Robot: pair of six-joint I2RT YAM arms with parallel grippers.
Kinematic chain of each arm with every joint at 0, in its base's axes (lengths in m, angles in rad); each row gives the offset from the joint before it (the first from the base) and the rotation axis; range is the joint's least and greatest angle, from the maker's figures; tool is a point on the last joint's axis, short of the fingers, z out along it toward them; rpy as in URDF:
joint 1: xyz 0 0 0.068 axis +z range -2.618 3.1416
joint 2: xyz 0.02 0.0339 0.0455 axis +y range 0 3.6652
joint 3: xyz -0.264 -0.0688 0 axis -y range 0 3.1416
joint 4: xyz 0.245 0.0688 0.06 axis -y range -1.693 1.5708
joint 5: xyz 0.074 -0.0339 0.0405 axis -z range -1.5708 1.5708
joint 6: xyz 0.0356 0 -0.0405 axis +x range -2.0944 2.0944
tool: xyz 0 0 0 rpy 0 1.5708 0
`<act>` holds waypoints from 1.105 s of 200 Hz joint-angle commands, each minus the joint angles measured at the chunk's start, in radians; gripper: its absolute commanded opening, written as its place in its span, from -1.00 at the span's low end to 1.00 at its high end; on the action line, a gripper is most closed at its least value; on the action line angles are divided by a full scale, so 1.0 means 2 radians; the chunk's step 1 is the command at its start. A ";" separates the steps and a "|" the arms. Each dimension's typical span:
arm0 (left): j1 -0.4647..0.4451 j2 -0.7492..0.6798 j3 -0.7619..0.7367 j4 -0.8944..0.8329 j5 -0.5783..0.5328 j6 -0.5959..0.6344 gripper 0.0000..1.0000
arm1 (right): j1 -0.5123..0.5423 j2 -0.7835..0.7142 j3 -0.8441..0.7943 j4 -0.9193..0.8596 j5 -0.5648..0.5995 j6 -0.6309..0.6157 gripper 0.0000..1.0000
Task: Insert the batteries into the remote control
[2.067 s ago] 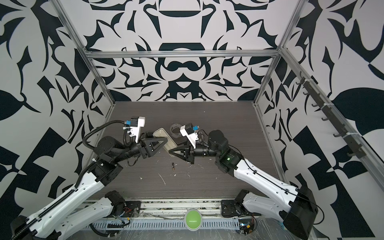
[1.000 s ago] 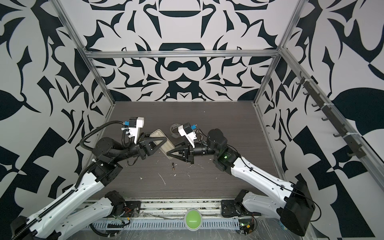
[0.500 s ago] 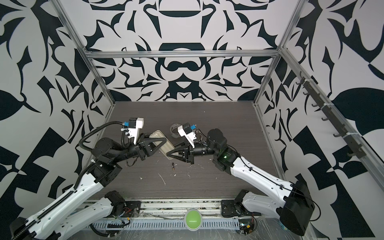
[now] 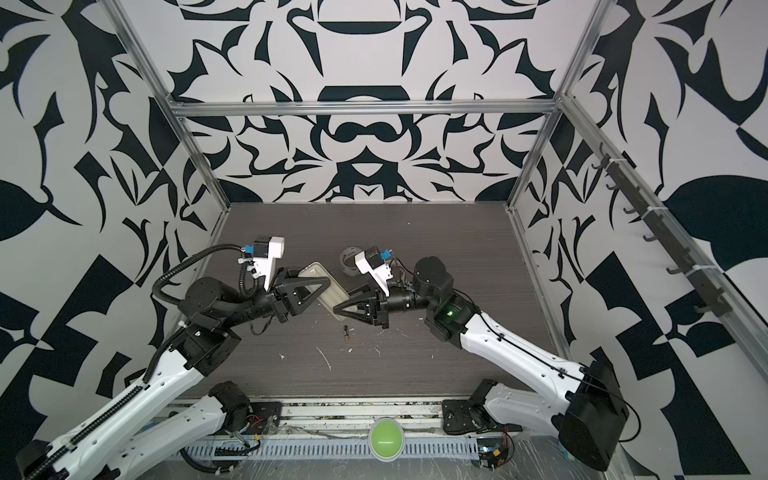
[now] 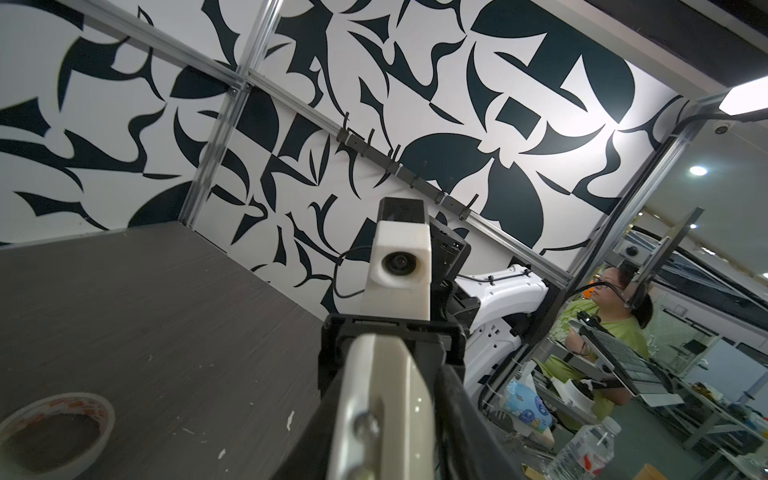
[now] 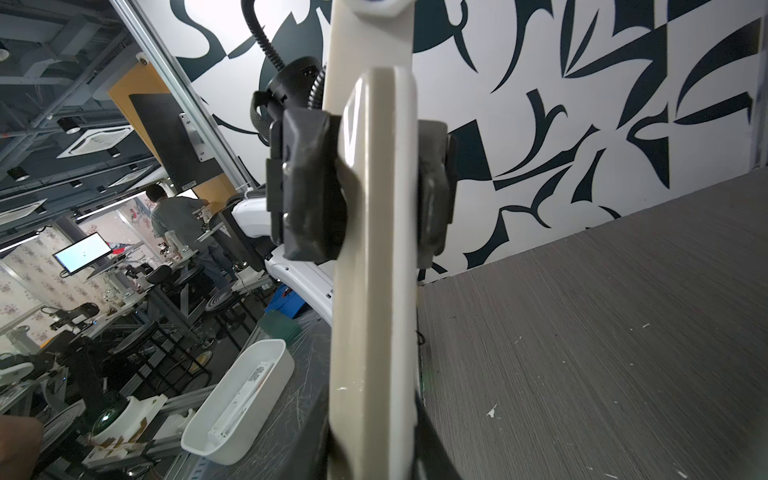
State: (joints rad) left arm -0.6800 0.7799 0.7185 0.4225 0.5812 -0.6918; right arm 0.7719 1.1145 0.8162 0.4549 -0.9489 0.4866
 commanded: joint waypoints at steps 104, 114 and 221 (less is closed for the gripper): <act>-0.001 0.009 0.011 0.007 0.004 0.004 -0.87 | -0.002 -0.009 0.015 0.019 0.000 -0.021 -0.83; -0.001 0.010 0.010 0.007 0.003 0.005 -0.91 | -0.002 -0.011 0.015 0.012 0.006 -0.024 -0.62; -0.001 0.008 0.014 -0.031 -0.026 0.012 -1.00 | -0.002 -0.044 0.011 -0.058 0.053 -0.074 0.79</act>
State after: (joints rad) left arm -0.6800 0.8120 0.7197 0.3676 0.5495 -0.6758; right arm 0.7708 1.0473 0.8162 0.3492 -0.8703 0.3767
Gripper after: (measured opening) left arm 0.254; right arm 0.879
